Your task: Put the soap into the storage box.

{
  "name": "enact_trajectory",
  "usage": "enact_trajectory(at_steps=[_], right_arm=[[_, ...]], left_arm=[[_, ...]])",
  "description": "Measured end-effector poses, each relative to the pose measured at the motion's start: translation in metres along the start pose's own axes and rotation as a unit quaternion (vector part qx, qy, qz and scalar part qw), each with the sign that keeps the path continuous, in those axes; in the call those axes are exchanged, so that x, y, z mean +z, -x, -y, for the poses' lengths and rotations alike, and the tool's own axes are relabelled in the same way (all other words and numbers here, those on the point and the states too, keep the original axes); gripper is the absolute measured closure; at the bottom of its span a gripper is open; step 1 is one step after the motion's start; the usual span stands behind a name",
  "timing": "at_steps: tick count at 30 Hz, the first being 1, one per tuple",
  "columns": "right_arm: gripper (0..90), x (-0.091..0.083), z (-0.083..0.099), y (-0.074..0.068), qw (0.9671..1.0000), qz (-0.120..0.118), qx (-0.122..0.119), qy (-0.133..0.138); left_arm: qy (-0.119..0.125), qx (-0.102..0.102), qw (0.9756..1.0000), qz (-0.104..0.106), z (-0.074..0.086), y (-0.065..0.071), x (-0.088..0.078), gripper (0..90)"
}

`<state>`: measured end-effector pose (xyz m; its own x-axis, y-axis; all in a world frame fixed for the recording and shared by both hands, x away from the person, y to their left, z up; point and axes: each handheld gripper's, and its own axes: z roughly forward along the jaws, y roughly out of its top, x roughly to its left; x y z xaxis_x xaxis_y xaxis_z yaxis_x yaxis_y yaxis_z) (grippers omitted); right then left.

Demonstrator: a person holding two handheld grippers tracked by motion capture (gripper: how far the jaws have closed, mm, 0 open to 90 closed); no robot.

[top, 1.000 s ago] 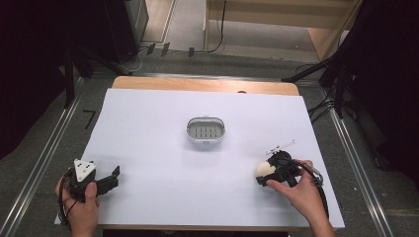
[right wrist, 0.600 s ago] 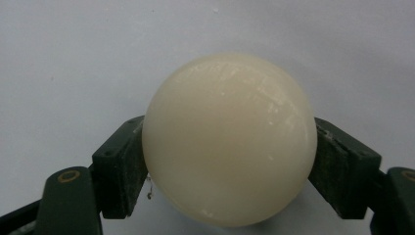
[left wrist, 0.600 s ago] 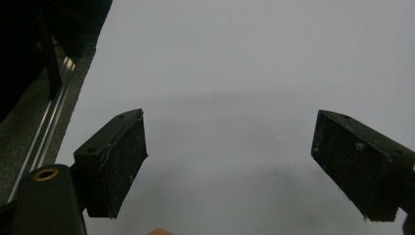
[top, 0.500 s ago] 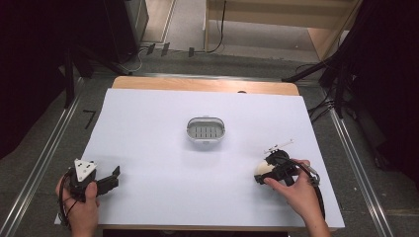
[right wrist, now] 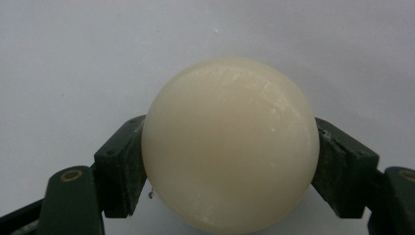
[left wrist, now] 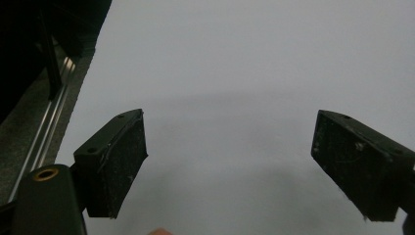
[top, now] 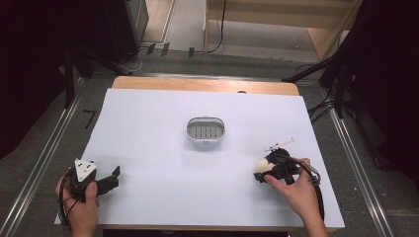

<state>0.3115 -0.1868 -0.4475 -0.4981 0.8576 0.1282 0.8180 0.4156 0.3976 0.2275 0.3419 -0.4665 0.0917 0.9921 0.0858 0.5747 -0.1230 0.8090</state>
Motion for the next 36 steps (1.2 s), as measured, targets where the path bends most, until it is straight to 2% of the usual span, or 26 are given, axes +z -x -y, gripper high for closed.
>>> enact_trajectory(at_steps=[8,11,30,36], right_arm=[[24.6,-0.008,-0.008,-0.001,1.0,-0.003,-0.001,0.009],[24.5,-0.009,-0.014,-0.003,0.9999,-0.004,-0.01,0.011],[24.5,-0.009,-0.04,-0.013,0.9995,-0.016,-0.026,0.009],[24.5,-0.006,-0.052,-0.021,0.999,-0.017,-0.041,0.008]], left_arm=[[-0.002,0.0,1.0,0.0,0.0,0.0,0.0,14.1],[-0.003,0.002,1.0,-0.002,0.0,0.0,0.0,14.1],[-0.001,0.0,1.0,0.0,0.0,0.0,0.0,14.1],[-0.003,0.001,1.0,0.001,0.0,0.0,0.0,14.1]])
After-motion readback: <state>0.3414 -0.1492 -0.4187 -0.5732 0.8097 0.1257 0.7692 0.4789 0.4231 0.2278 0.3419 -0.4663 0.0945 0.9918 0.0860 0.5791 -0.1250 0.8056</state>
